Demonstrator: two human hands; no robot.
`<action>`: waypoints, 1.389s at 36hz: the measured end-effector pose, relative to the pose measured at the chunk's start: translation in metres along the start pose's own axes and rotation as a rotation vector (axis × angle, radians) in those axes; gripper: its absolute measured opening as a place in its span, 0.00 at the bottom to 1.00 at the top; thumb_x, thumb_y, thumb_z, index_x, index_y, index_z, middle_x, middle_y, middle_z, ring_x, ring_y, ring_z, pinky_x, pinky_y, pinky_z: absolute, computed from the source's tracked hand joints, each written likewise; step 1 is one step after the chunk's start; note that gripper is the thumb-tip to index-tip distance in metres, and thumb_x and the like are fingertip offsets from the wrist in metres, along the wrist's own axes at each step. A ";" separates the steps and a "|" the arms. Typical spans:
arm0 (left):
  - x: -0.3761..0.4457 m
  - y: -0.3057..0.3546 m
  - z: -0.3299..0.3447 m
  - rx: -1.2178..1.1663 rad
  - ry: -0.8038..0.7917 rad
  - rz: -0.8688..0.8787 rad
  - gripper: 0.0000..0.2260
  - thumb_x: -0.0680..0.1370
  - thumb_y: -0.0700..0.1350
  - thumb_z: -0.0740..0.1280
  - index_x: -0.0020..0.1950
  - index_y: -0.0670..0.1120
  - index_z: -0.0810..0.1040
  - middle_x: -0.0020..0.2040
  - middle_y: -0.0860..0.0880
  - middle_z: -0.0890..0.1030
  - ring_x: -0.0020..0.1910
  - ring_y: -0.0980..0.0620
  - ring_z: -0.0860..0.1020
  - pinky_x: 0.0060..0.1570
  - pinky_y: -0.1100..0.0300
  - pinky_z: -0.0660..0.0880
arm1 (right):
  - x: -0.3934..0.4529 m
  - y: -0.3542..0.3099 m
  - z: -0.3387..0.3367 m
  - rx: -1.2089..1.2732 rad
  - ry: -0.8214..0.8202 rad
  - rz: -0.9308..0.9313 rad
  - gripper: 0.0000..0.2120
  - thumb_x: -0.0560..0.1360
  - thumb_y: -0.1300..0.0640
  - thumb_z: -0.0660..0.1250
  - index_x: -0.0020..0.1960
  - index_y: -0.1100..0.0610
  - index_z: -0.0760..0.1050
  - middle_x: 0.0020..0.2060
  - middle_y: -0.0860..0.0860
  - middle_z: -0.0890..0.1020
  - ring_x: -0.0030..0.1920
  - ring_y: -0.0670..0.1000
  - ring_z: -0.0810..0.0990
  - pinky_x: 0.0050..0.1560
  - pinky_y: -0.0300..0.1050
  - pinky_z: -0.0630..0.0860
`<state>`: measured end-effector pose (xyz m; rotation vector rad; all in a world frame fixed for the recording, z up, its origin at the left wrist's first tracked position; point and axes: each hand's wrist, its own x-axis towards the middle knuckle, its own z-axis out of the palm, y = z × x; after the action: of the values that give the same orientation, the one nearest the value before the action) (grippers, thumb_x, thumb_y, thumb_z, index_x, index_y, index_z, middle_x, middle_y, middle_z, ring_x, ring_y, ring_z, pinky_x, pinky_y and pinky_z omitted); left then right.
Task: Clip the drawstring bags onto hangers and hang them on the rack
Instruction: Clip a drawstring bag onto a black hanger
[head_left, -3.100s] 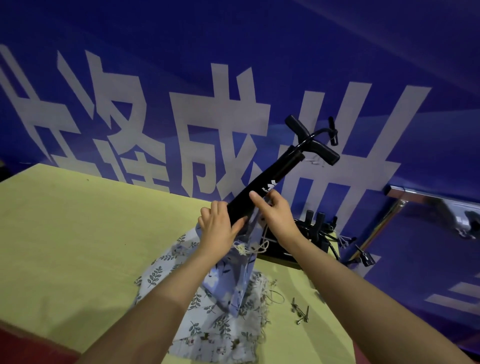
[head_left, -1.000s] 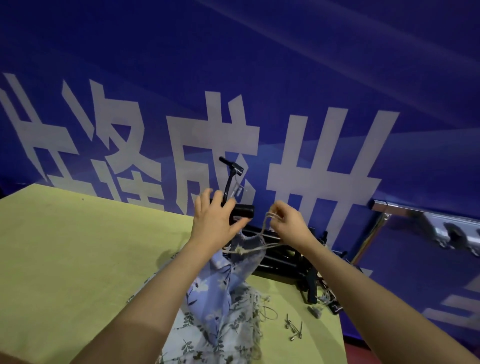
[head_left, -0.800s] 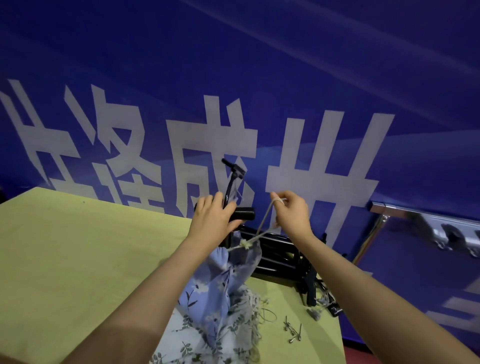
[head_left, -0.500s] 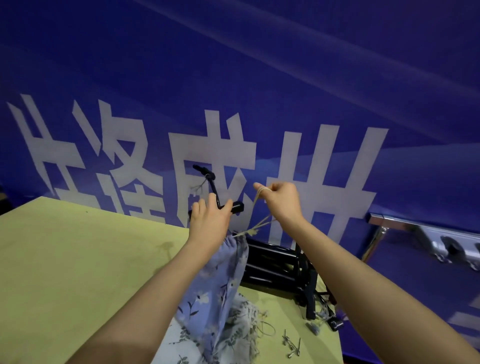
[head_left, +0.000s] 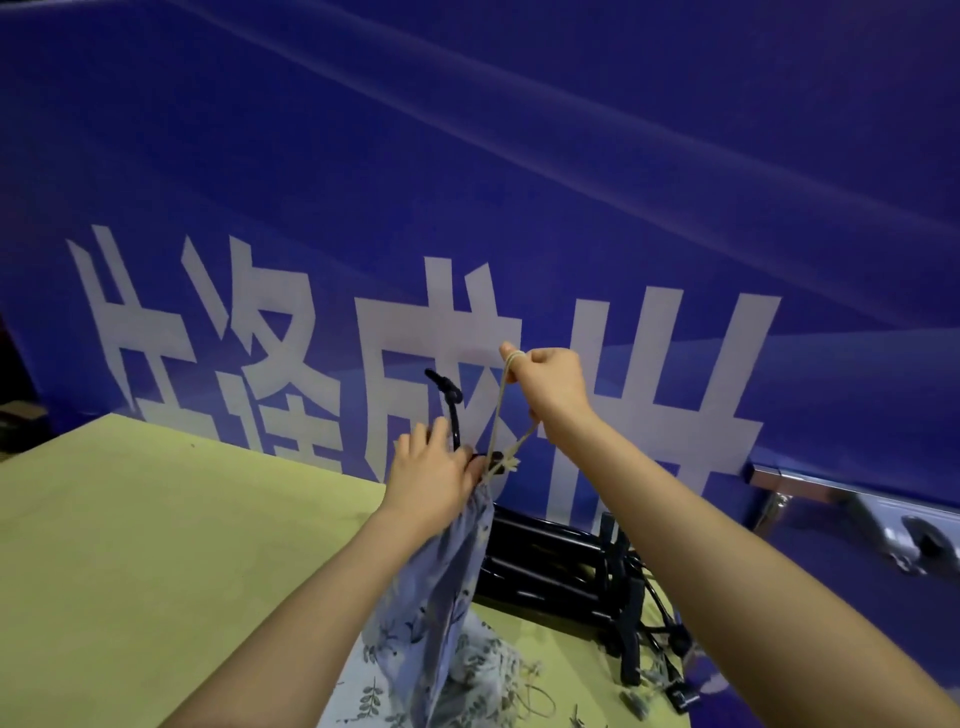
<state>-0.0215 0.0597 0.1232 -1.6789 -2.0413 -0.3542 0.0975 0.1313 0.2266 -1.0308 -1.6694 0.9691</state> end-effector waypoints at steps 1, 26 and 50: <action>-0.002 0.002 -0.003 -0.015 0.014 0.009 0.17 0.79 0.55 0.57 0.48 0.47 0.81 0.48 0.44 0.75 0.45 0.41 0.73 0.42 0.52 0.69 | -0.001 0.000 0.001 -0.004 -0.006 -0.011 0.21 0.77 0.50 0.65 0.38 0.67 0.78 0.23 0.51 0.67 0.25 0.49 0.66 0.31 0.42 0.68; -0.008 0.017 -0.009 0.188 -0.076 0.106 0.12 0.60 0.51 0.79 0.40 0.51 0.84 0.49 0.49 0.80 0.26 0.47 0.73 0.29 0.58 0.68 | -0.014 -0.005 -0.014 0.064 0.210 -0.267 0.18 0.75 0.55 0.69 0.36 0.70 0.75 0.25 0.53 0.71 0.27 0.46 0.67 0.28 0.28 0.67; -0.018 0.054 -0.097 0.287 -0.142 -0.052 0.12 0.78 0.36 0.56 0.62 0.40 0.70 0.60 0.43 0.73 0.56 0.40 0.73 0.51 0.52 0.69 | -0.053 -0.049 -0.061 0.152 0.240 -0.325 0.17 0.77 0.56 0.66 0.33 0.65 0.72 0.26 0.53 0.72 0.28 0.46 0.67 0.31 0.39 0.68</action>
<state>0.0521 0.0101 0.1917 -1.5144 -2.1229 0.0426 0.1577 0.0748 0.2724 -0.7155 -1.4819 0.7153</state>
